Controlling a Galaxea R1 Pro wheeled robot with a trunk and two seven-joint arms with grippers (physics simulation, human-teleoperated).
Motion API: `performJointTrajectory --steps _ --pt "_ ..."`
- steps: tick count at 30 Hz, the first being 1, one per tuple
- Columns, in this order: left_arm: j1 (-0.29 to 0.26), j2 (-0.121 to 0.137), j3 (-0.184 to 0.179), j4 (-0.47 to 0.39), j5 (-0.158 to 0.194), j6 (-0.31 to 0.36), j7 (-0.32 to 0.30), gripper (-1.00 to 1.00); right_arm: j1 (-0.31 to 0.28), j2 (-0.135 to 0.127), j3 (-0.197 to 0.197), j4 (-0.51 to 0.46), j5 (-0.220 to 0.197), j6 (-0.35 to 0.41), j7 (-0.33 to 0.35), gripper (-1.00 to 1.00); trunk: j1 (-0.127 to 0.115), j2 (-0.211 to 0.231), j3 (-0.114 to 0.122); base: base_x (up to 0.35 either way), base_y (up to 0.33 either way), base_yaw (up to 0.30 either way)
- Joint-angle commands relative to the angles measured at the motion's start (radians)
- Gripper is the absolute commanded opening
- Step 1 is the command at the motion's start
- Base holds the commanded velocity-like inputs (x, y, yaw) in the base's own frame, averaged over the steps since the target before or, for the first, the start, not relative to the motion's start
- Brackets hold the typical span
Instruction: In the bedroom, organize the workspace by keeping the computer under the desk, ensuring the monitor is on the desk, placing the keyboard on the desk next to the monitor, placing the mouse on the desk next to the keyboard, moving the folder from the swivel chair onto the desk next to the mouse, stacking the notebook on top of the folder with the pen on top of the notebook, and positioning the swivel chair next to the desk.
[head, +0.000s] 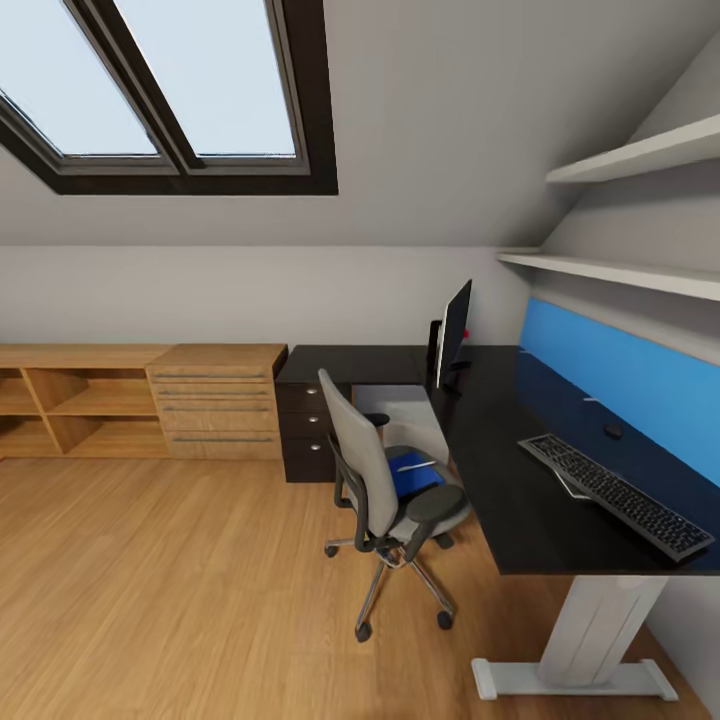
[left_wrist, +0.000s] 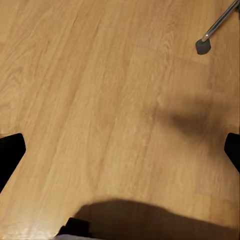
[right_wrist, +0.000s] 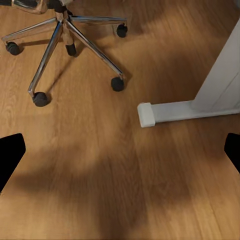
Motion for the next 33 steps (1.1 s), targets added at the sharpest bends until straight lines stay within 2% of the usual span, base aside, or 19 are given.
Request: performJointTrajectory --steps 1,3,7,8,9,17,18,20,23,33 --pt "0.000 0.010 -0.002 -0.036 0.008 0.071 0.002 1.00 -0.001 0.002 -0.001 0.000 -0.003 -0.007 0.001 1.00 0.004 -0.008 -0.004 0.000 0.000 0.000" --pt "0.000 0.011 -0.001 -0.045 0.011 0.084 0.003 1.00 -0.001 0.001 -0.001 0.000 -0.003 -0.010 0.000 1.00 0.012 -0.022 -0.011 0.000 0.000 0.000" --pt "0.000 0.013 0.003 -0.052 0.015 0.055 0.007 1.00 -0.001 0.002 -0.003 -0.001 -0.006 -0.015 0.000 1.00 0.027 -0.050 -0.026 0.000 0.000 0.000" --pt "0.000 0.013 0.010 -0.052 0.017 0.036 0.008 1.00 -0.001 0.001 -0.004 -0.001 -0.007 -0.015 0.000 1.00 0.031 -0.057 -0.030 0.000 0.000 0.000" --pt "0.000 0.009 0.050 -0.051 0.020 -0.025 0.012 1.00 -0.001 -0.001 -0.005 -0.003 -0.006 -0.016 0.000 1.00 0.035 -0.064 -0.034 0.000 0.000 0.000" --pt "0.000 0.012 0.061 -0.051 0.024 -0.035 0.016 1.00 -0.001 -0.001 -0.005 -0.003 -0.005 -0.016 0.000 1.00 0.065 -0.120 -0.070 0.000 0.000 0.000" --pt "0.000 0.012 0.083 -0.052 0.034 -0.036 0.032 1.00 -0.001 0.000 -0.006 -0.003 -0.005 -0.016 0.000 1.00 0.069 -0.127 -0.074 0.000 0.000 0.000" --pt "0.000 0.012 0.096 -0.053 0.037 -0.037 0.043 1.00 -0.001 0.000 -0.006 -0.003 -0.005 -0.016 0.000 1.00 0.077 -0.141 -0.080 0.000 0.000 0.000" --pt "0.000 0.010 0.122 -0.080 0.041 -0.037 0.092 1.00 -0.001 -0.001 -0.005 -0.002 -0.004 -0.016 0.000 1.00 0.088 -0.162 -0.090 0.000 0.000 0.000" --pt "0.000 0.009 0.125 -0.102 0.038 -0.030 0.101 1.00 -0.001 -0.001 -0.004 -0.002 -0.003 -0.016 0.000 1.00 0.127 -0.232 -0.121 0.000 0.000 0.000"
